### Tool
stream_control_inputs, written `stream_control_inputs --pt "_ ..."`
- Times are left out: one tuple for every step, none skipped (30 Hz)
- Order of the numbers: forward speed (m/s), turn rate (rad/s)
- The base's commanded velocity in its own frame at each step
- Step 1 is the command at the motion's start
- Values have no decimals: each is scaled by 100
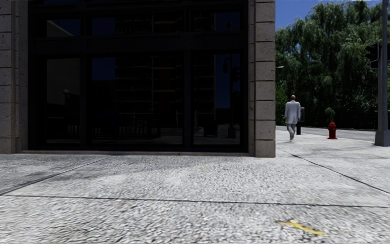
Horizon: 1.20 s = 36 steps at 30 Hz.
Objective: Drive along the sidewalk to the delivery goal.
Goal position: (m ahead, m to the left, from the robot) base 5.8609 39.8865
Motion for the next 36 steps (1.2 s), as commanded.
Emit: stream_control_inputs --pt "152 0" --pt "152 0" --pt "152 0" --pt "152 0" --pt "152 0" --pt "152 0" --pt "152 0" --pt "152 0" --pt "152 0" --pt "152 0" --pt "152 0" --pt "152 0" --pt "152 0" --pt "200 0" --pt "200 39" --pt "200 52" --pt "200 52" --pt "200 71" --pt "200 80" --pt "200 82" --pt "200 82" --pt "200 83" --pt "200 83" --pt "200 83" --pt "200 84" --pt "200 84" --pt "200 84" --pt "200 86" --pt "200 88" --pt "200 88" --pt "200 88" --pt "200 89" --pt "200 89" --pt "200 89" --pt "200 89" --pt "200 89"
